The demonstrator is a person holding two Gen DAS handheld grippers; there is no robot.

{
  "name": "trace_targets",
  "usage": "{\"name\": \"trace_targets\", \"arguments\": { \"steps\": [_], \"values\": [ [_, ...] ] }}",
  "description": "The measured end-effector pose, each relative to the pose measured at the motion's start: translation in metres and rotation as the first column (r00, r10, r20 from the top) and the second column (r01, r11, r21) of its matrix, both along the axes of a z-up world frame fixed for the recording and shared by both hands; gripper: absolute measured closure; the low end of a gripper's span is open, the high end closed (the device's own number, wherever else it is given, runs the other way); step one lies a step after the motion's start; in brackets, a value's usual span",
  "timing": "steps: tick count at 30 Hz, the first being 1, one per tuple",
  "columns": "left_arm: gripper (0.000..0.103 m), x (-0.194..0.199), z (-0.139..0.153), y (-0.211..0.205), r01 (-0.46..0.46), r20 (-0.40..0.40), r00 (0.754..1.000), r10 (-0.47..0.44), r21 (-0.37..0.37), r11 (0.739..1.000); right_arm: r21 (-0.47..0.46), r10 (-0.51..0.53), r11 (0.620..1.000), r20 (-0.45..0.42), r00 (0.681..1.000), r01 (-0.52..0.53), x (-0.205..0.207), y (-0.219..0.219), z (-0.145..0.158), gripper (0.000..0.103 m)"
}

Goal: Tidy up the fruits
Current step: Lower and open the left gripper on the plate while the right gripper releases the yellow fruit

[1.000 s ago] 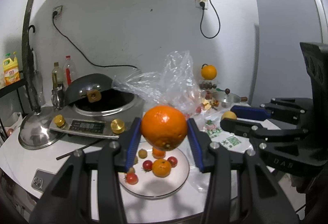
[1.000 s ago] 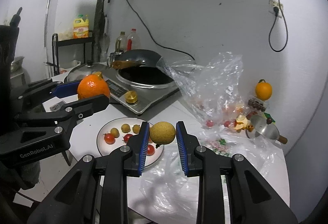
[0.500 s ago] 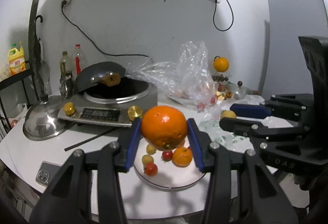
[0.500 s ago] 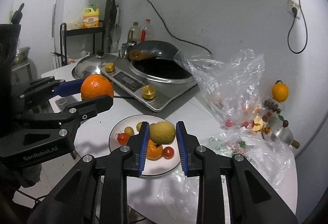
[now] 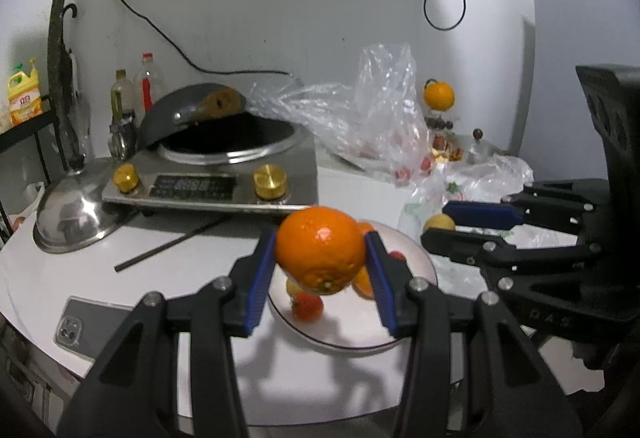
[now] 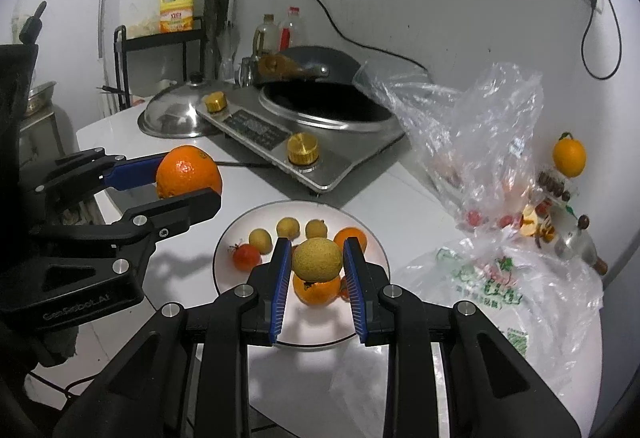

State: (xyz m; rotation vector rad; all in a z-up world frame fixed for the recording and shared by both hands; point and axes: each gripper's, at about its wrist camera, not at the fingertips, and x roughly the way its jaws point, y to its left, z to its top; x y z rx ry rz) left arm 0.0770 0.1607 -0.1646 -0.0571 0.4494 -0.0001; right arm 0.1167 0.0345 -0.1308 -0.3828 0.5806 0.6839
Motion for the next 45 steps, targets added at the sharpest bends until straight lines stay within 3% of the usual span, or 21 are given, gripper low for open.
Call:
{"name": "trace_targets", "arguments": {
  "steps": [27,45],
  "values": [
    [0.057,0.04,-0.072,-0.012,0.025,-0.201,0.979,-0.034,-0.043,0.999,-0.046,-0.008,0.999,-0.162,0.987,0.001,0.031,0.002,-0.072,0.074],
    [0.056,0.046,-0.07,-0.021,0.017,-0.232,0.973,-0.022,-0.022,1.0,-0.031,-0.013,0.999,-0.208,0.978,0.007,0.042,-0.004,-0.079,0.074]
  ]
}}
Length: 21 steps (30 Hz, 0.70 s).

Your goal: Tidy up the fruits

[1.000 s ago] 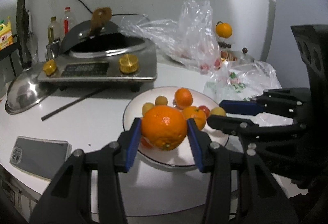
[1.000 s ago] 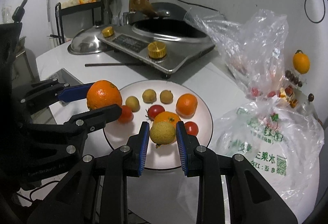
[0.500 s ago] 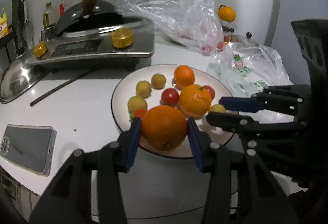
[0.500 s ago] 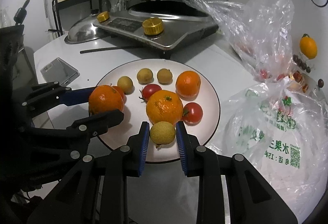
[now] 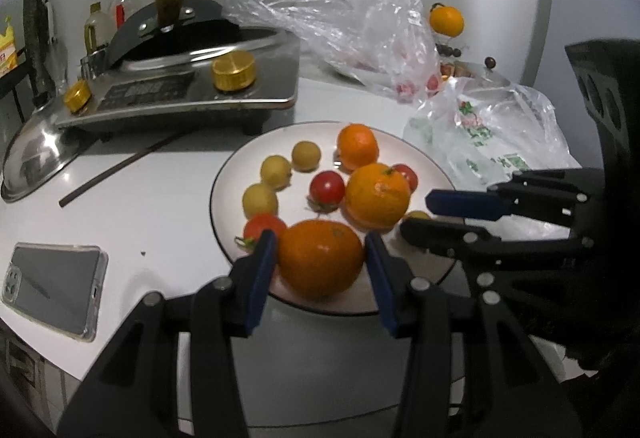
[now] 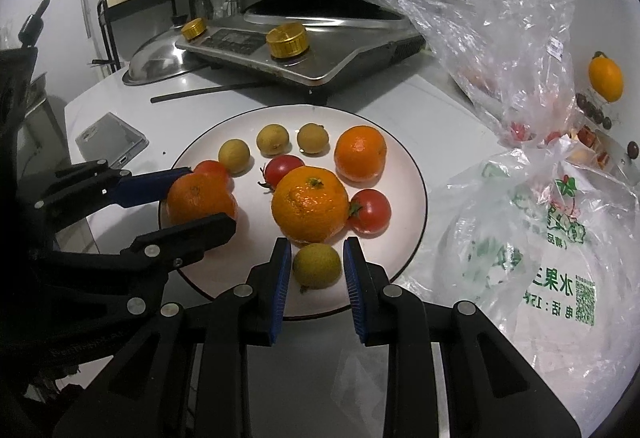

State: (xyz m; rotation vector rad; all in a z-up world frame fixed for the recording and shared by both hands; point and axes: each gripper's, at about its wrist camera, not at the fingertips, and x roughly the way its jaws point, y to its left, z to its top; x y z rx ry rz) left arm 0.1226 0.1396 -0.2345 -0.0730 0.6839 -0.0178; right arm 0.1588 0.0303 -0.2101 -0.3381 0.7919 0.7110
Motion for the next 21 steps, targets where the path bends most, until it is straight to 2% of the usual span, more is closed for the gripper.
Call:
{"name": "trace_targets", "arguments": {
  "steps": [5,13,18,19,21],
  "values": [
    [0.053,-0.006,0.012,-0.004,0.001,0.036,0.999,-0.001,0.003,1.0,0.015,-0.01,1.0,0.015,1.0,0.01,-0.002,-0.006,0.008,0.071],
    [0.052,-0.015,0.038,-0.011,-0.013,0.093,0.996,0.012,0.015,1.0,0.051,-0.034,0.998,0.074,0.997,0.03,-0.008,-0.02,0.033,0.07],
    [0.047,-0.024,0.058,-0.018,-0.02,0.145,0.989,0.016,0.028,0.999,0.08,-0.054,0.996,0.116,0.992,0.045,-0.015,-0.032,0.054,0.07],
    [0.042,-0.026,0.062,-0.02,-0.02,0.156,0.988,0.015,0.032,0.999,0.085,-0.057,0.995,0.125,0.991,0.046,-0.017,-0.034,0.059,0.069],
    [0.042,-0.03,0.071,-0.024,-0.013,0.176,0.984,0.007,0.036,0.999,0.096,-0.061,0.994,0.14,0.988,0.048,-0.021,-0.038,0.067,0.064]
  ]
}}
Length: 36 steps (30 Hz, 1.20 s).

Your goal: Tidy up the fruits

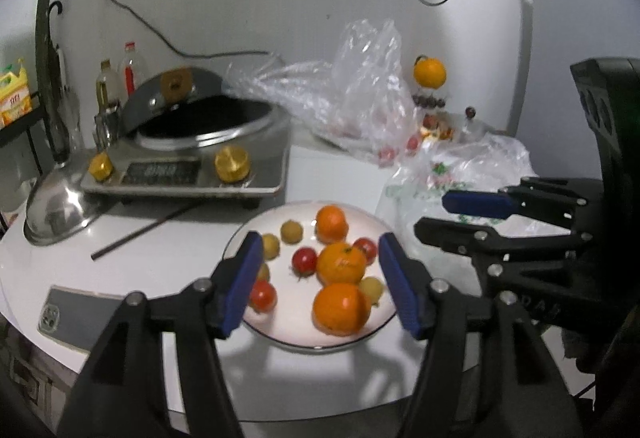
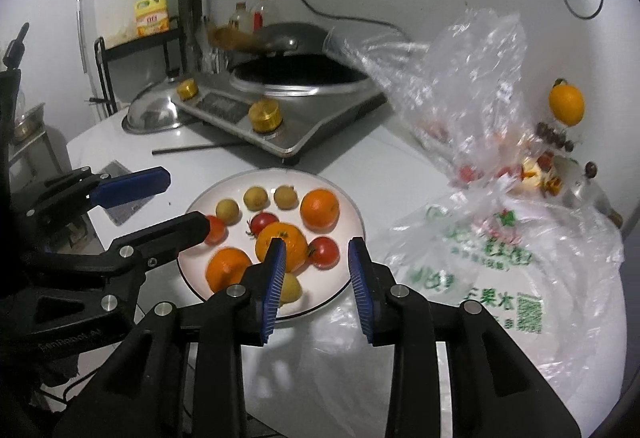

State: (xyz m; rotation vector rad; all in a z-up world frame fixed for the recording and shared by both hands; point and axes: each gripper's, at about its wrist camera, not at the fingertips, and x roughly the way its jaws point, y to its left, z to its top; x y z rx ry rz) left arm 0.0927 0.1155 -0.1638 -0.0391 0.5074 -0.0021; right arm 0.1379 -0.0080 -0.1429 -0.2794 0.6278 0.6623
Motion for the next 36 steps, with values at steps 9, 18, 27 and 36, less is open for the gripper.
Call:
{"name": "trace_targets", "arguments": {
  "steps": [9,18,27,36],
  "values": [
    [0.035,-0.024,0.04,-0.015,-0.009,0.101,0.995,0.008,0.013,1.0,0.03,-0.015,0.999,0.085,0.996,0.012,-0.019,-0.023,0.038,0.063],
    [0.032,-0.045,0.068,-0.035,0.022,0.169,0.985,-0.027,0.031,0.999,0.076,-0.05,0.996,0.163,0.985,0.038,-0.044,-0.049,0.071,0.057],
    [0.018,-0.061,0.105,-0.053,0.039,0.246,0.968,-0.04,0.012,0.999,0.122,-0.097,0.99,0.234,0.967,0.069,-0.064,-0.078,0.104,0.047],
    [0.011,-0.063,0.133,-0.076,0.068,0.294,0.953,-0.069,0.012,0.998,0.162,-0.154,0.98,0.281,0.947,0.111,-0.068,-0.113,0.125,0.046]
  ]
}}
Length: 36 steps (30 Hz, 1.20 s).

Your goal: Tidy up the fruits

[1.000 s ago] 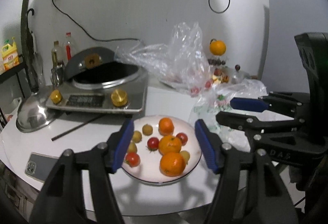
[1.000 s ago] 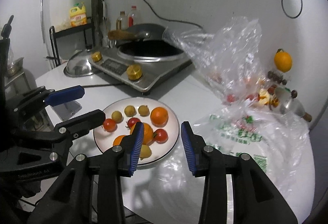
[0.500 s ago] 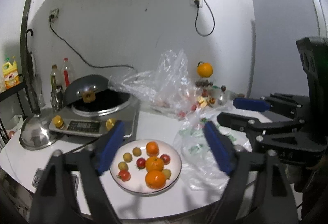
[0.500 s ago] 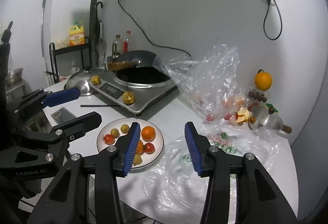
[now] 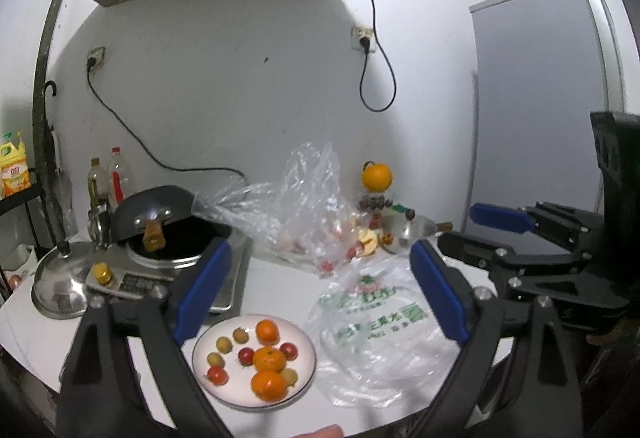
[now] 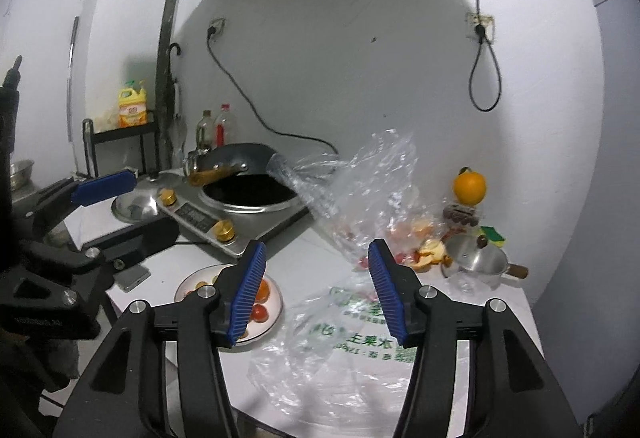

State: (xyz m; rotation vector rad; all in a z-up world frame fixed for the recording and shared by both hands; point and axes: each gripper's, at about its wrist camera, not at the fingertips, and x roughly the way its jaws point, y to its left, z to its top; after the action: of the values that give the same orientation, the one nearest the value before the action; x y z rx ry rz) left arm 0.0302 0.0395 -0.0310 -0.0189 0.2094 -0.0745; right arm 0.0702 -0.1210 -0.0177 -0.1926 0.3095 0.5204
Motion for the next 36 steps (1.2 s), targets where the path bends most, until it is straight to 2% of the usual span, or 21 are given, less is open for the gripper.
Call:
{"name": "trace_targets", "arguments": {
  "steps": [4,15,27,36],
  "values": [
    [0.007,0.006,0.007,-0.012,0.009,0.005,1.0,-0.009,0.005,1.0,0.014,-0.026,1.0,0.016,1.0,0.025,0.003,-0.017,0.007,0.046],
    [0.006,0.026,0.028,-0.044,-0.032,0.024,0.999,0.032,0.019,0.999,0.037,-0.05,0.998,0.05,0.998,0.048,0.015,-0.055,0.018,0.046],
    [0.006,0.051,0.03,-0.071,-0.05,0.019,0.999,0.05,0.026,0.998,0.051,-0.064,0.997,0.04,0.997,0.062,0.043,-0.09,0.018,0.045],
    [0.006,0.061,0.032,-0.081,-0.077,0.023,0.997,0.076,0.042,0.996,0.054,-0.046,0.998,0.048,0.998,0.043,0.054,-0.096,0.021,0.045]
  ]
}}
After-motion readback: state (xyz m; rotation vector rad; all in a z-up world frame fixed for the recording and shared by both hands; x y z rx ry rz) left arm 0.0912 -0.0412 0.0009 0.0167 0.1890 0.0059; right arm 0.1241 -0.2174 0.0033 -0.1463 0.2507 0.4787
